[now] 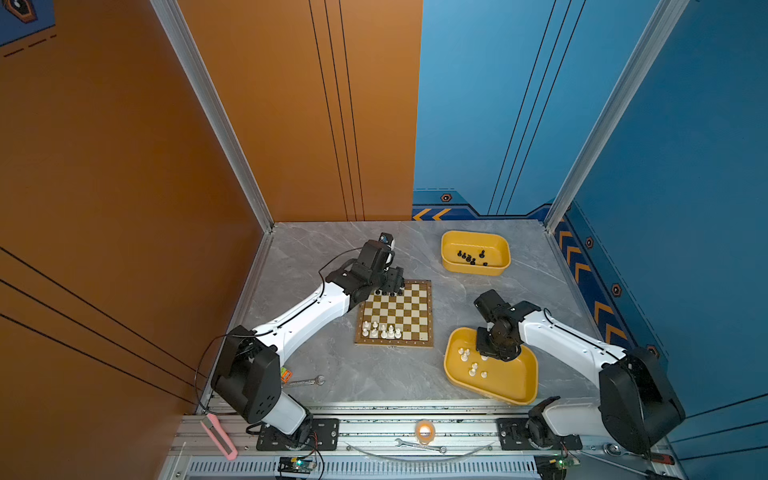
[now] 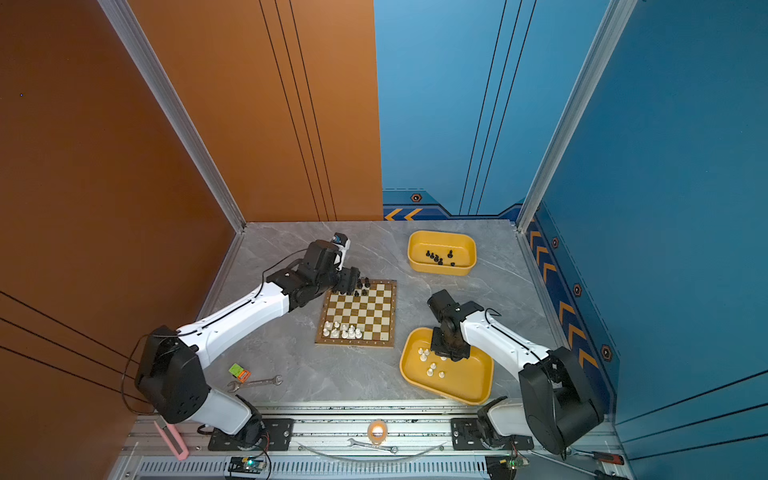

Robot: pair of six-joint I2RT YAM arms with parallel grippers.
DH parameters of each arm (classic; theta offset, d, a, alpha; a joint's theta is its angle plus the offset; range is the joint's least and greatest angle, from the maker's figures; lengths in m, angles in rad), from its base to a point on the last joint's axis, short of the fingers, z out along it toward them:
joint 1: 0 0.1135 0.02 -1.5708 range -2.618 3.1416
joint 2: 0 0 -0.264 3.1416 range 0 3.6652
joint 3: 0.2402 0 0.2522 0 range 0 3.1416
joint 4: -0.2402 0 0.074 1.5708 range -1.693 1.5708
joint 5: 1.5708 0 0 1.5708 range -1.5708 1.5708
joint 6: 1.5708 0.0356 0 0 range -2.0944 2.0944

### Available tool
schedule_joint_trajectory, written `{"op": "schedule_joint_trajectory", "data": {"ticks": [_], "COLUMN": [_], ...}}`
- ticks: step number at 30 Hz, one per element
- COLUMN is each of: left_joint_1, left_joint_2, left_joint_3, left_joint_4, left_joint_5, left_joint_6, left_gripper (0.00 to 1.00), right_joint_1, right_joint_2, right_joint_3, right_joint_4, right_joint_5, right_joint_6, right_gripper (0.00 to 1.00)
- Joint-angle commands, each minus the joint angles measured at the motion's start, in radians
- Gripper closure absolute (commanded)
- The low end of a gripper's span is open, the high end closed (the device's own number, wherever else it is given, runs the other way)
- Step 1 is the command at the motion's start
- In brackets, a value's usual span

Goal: Set up the chess pieces on the board
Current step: 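Close the right gripper around a white pawn in the tub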

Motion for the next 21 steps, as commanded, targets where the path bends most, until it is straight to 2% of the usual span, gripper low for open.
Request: {"op": "schedule_joint_trajectory", "data": {"ticks": [1,13,21], "left_joint_1": [-0.006,-0.009,-0.013], "left_joint_2": [-0.042,-0.062,-0.063], "left_joint_3": [-0.026,-0.053,-0.056], "left_joint_4": [0.013,0.021,0.024], "left_joint_5": [-0.035,-0.051,-0.059], "left_joint_6": [0.0,-0.022,-0.029], "left_gripper": [0.23,0.23,0.23], "right_joint_1": [0.007,0.012,0.013], "right_joint_2": [0.009,-0.002,0.014], "right_joint_3": [0.023,0.009,0.012], "right_joint_4": [-0.039,-0.057,-0.059], "right_joint_5": [0.03,0.027,0.035], "right_joint_6": [-0.037,-0.051,-0.074], "right_gripper": [0.74,0.75,0.79]}}
